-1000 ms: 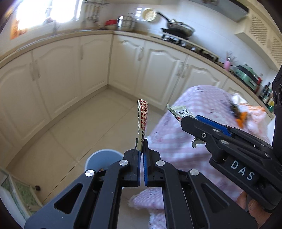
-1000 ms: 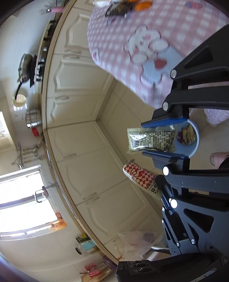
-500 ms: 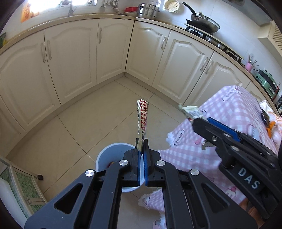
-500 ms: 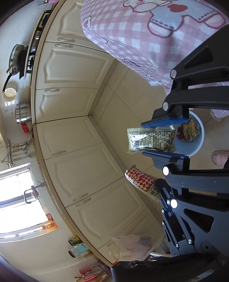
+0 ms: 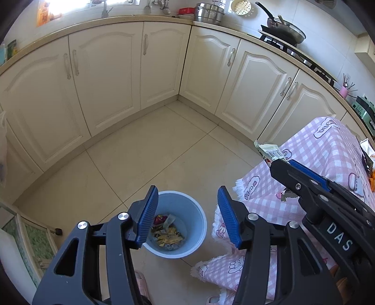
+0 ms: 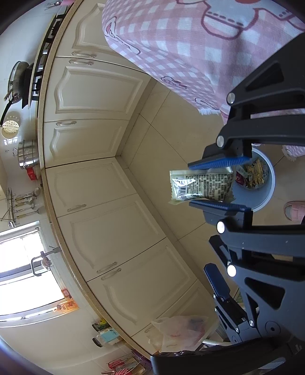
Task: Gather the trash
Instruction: 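Carry both wrappers over the blue bin and open both tools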
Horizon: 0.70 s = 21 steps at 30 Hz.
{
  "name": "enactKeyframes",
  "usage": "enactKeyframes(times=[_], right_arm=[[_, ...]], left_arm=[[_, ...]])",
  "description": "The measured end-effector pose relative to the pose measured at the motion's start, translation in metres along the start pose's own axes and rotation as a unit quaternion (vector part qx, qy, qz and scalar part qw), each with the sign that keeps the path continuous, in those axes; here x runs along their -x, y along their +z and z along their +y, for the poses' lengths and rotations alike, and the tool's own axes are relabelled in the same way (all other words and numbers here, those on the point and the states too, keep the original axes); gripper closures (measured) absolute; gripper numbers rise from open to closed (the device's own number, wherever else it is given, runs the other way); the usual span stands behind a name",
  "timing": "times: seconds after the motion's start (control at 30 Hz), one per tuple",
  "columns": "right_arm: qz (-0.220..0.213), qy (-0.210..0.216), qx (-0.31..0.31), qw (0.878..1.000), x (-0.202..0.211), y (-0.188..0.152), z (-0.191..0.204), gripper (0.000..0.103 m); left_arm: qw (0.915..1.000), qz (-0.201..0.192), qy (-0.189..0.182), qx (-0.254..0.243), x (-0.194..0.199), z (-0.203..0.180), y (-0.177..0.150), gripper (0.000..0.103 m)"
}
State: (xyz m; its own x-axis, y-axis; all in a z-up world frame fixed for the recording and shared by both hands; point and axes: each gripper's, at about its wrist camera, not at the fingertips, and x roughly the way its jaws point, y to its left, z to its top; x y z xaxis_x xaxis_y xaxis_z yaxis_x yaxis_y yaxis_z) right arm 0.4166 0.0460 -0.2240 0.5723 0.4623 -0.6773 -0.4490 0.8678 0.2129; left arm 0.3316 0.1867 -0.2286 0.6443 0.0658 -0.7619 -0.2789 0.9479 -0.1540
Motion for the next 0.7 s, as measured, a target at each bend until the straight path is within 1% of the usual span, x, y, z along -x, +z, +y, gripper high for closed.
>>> enactKeyframes(times=[0.07,0.33,0.47,0.53,0.57,0.6,0.63,0.67,0.7], right_arm=[[0.003,0.001,0.002,1.000,-0.003,0.000,0.002,0.078],[0.010,0.010,0.011,1.000,-0.014,0.003,0.014,0.077],[0.006,0.014,0.016,1.000,-0.020,0.009,0.020,0.076],[-0.003,0.016,0.019,1.000,-0.022,0.011,0.022,0.076],[-0.009,0.016,0.020,1.000,-0.022,0.013,0.024,0.075],[-0.017,0.013,0.023,0.999,-0.022,0.016,0.025,0.068],[-0.023,0.010,0.025,0.999,-0.021,0.017,0.026,0.058],[-0.028,0.004,0.027,0.999,-0.020,0.019,0.026,0.054],[-0.032,0.000,0.029,0.999,-0.018,0.021,0.027,0.053]], left_arm=[[1.0000,-0.001,0.005,0.000,0.001,0.002,0.000,0.049],[0.9999,-0.003,0.015,0.005,0.003,0.013,0.000,0.048],[0.9998,-0.006,0.019,0.006,0.003,0.015,0.003,0.047],[0.9996,-0.009,0.026,0.007,0.004,0.017,0.004,0.046],[0.9994,-0.012,0.030,0.008,0.005,0.018,0.005,0.044],[0.9994,-0.013,0.032,0.009,0.006,0.018,0.006,0.044],[0.9993,-0.015,0.033,0.009,0.007,0.019,0.007,0.043],[0.9992,-0.017,0.036,0.008,0.008,0.018,0.008,0.043],[0.9989,-0.020,0.041,0.006,0.011,0.018,0.008,0.043]])
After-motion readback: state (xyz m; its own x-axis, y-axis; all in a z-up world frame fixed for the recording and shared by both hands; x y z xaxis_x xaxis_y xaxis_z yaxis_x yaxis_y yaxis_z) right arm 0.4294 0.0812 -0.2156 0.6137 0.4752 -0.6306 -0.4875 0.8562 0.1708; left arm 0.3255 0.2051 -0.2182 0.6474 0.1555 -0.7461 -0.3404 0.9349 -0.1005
